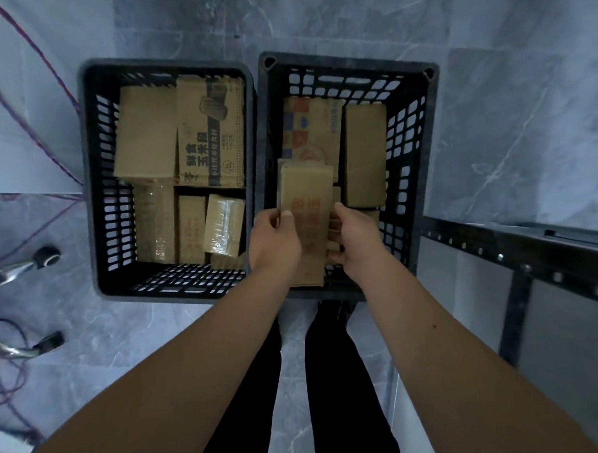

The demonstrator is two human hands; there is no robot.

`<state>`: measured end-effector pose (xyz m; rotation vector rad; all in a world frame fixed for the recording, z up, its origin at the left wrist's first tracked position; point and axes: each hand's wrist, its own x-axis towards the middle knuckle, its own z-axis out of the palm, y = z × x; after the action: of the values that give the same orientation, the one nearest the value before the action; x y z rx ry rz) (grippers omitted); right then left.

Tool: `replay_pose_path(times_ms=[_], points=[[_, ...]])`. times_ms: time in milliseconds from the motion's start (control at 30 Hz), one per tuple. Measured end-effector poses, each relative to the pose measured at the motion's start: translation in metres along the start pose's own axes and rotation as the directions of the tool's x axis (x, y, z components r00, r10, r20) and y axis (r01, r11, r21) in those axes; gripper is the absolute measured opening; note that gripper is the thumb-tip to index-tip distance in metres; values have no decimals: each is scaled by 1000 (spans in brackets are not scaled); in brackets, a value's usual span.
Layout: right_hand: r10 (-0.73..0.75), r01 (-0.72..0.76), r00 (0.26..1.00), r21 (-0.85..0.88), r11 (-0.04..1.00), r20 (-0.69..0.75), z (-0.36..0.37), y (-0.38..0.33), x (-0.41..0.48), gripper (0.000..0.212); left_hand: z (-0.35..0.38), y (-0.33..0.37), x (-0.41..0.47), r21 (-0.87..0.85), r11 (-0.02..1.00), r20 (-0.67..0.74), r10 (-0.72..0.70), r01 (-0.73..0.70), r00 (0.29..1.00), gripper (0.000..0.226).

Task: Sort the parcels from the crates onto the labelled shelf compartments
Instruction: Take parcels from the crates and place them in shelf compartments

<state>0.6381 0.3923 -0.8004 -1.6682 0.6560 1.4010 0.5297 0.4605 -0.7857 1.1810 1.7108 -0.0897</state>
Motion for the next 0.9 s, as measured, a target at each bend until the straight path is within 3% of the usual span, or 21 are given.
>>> replay_pose_path(times_ms=[167, 300, 433, 533, 767, 900], points=[[-51, 52, 998, 59, 997, -26, 1, -39, -81, 42, -55, 60, -45, -97, 993, 7, 66, -65, 998, 29], [-164, 163, 986, 45, 986, 21, -1, -77, -156, 26, -100, 112, -86, -168, 976, 96, 155, -138, 983, 33], [-274, 274, 961, 10, 962, 39, -1, -113, -228, 27, -140, 162, -132, -220, 953, 125, 238, -207, 963, 56], [-369, 370, 929, -13, 929, 31, -1, -141, -284, 27, -171, 203, -178, -266, 935, 155, 283, -236, 947, 29], [-598, 598, 800, 15, 801, 41, -6, -201, -414, 13, -236, 271, -266, -360, 835, 139, 489, -416, 861, 27], [-678, 678, 735, -1, 735, 13, -10, -223, -468, 23, -268, 305, -308, -422, 774, 118, 564, -473, 817, 17]])
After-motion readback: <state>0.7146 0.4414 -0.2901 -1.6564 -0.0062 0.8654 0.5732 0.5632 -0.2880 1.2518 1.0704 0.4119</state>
